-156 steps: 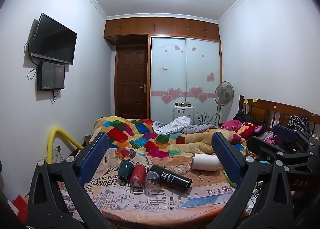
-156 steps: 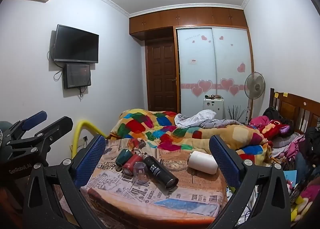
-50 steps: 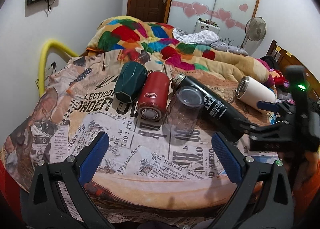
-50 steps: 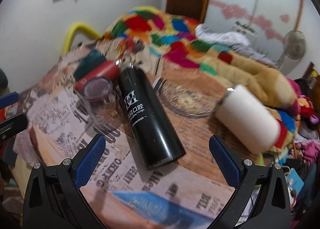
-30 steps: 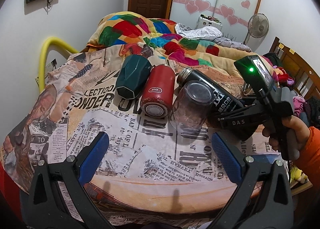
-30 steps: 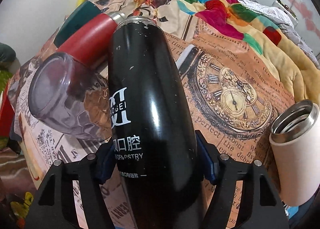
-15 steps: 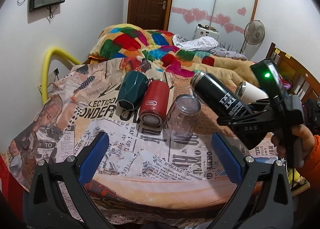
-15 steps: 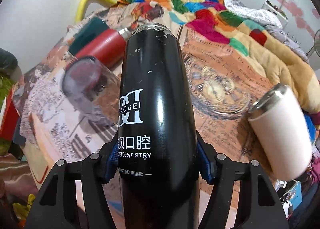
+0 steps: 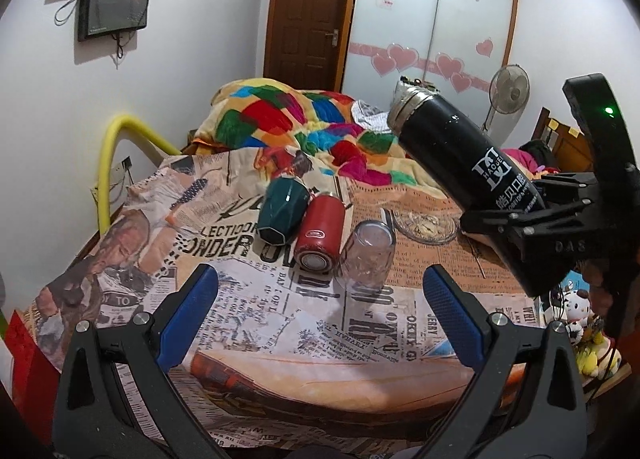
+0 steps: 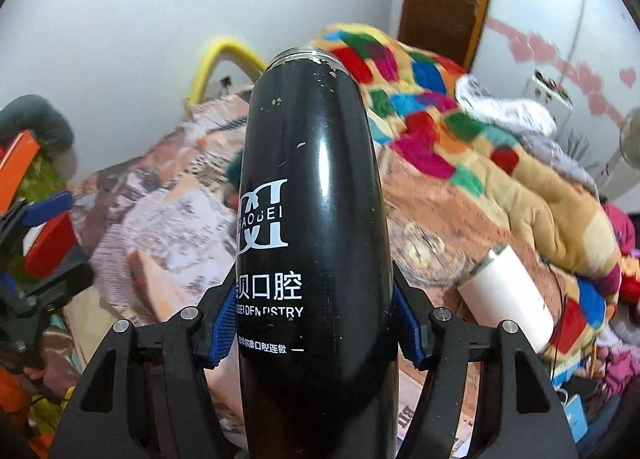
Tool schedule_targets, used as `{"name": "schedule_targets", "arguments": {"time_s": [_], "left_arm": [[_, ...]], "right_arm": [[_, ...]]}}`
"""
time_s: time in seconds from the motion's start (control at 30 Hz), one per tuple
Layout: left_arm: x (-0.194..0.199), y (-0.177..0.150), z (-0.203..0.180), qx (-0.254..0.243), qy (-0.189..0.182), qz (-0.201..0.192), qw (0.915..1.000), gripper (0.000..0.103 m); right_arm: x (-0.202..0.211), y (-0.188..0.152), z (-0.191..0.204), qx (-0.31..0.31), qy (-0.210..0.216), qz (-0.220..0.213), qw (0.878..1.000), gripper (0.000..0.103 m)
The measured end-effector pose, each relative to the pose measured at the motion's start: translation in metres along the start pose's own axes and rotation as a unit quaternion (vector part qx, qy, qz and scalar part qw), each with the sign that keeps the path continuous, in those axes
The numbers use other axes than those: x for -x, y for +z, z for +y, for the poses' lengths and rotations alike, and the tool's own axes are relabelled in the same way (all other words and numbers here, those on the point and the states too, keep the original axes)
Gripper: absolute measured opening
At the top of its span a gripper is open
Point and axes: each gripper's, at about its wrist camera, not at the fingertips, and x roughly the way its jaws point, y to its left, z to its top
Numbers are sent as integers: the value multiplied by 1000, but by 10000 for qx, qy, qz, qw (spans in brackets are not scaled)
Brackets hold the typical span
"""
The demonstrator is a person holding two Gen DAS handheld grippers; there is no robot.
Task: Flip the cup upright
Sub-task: 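Lift the black thermos with the right tool and swing it toward the left tool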
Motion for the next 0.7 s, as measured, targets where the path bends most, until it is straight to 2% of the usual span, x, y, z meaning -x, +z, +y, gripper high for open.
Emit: {"name": "schedule_targets", "arguments": {"time_s": [0.13,0.3,0.47,0.7], "left_arm": [[10,2,9,87,56,-95,9999,103],[16,0,19,149,160,-134,9997,103],[12,-2,29,203,262,-59,9994,103],[-5,-11,38,296,324,151,9989,103]], "right_arm": [[2,1,22,314,124,-103,9994,62],[-13,-5,47,591,384,-27,9975,62],[-45,-16,65,736,657,264,9948,62],[-103,-37,77,865,874,948,9879,62]]}}
